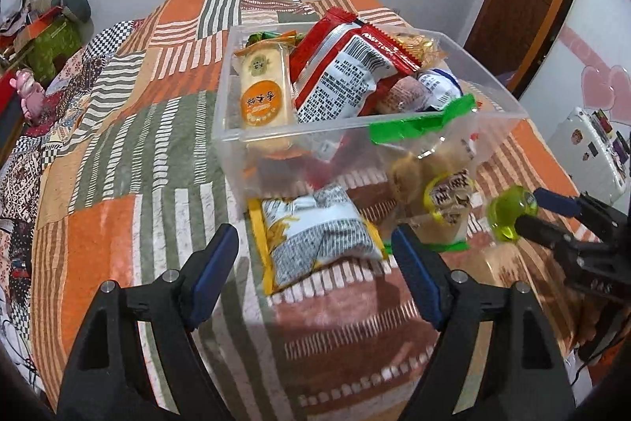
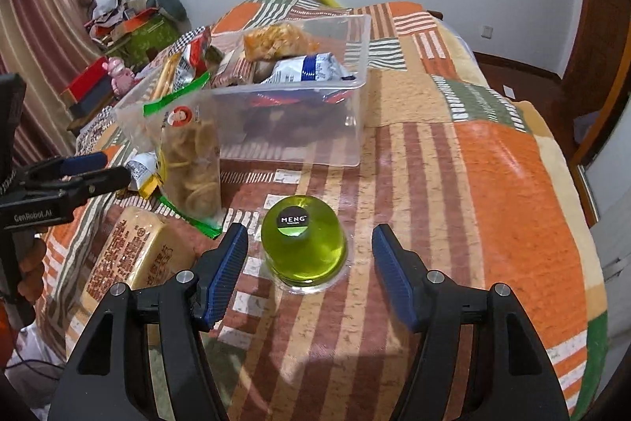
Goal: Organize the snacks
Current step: 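Grasp white-black chip bag with left gripper while right gripper grasps green jelly cup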
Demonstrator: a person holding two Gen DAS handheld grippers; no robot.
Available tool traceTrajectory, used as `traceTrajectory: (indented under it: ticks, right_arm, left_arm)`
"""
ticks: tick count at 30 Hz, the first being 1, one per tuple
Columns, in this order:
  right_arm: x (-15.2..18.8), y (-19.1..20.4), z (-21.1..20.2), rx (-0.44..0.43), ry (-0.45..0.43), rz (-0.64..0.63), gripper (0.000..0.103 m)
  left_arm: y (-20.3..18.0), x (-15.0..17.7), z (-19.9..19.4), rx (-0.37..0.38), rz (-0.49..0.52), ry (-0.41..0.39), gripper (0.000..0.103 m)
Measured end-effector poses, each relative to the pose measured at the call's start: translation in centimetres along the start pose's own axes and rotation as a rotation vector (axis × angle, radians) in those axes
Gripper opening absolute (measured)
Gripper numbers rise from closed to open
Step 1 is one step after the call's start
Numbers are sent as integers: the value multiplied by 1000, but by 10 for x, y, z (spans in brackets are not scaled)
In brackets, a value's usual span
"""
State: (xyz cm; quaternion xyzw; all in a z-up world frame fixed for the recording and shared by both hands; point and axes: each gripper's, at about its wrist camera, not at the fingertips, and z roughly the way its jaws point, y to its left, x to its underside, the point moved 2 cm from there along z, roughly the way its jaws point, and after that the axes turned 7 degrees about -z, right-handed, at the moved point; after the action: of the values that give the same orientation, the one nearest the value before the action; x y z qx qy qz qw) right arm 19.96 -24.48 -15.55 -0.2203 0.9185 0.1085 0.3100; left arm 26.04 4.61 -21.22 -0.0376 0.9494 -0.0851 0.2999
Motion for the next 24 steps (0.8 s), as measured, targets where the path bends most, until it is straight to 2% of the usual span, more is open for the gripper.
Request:
traceTrajectory:
  ticks: [4, 7, 9, 11, 14, 16, 18, 20, 24]
  right_arm:
    - [-1, 1, 4, -5, 13, -7, 62]
    - [-2, 2, 6, -15, 22, -9, 61]
    - [-2, 3, 8, -11, 25, -7, 57]
    - [-3, 4, 11, -15, 34, -6, 47]
    - [-1, 5, 13, -11, 40, -4, 47]
    - [-1, 5, 12, -9, 35, -4, 46]
    - [0, 6, 10, -5, 25, -10, 45]
    - [1, 7, 9, 0, 20, -14, 44]
    - [0, 7, 7, -1, 7, -12, 44]
  left_arm:
    - [1, -2, 20, -27, -16, 35, 80]
    - [5, 0, 31, -15, -56, 63, 80]
    - [7, 1, 35, 2, -81, 68, 80]
    - [7, 0, 39, 2, -88, 68, 80]
    - [4, 1, 44, -20, -68, 61, 79]
    - [1, 4, 44, -31, -52, 53, 77]
    - [-2, 6, 41, -22, -29, 50, 67]
    - [-5, 8, 36, -13, -10, 48, 61]
    - [-3, 13, 24, -11, -3, 34, 58]
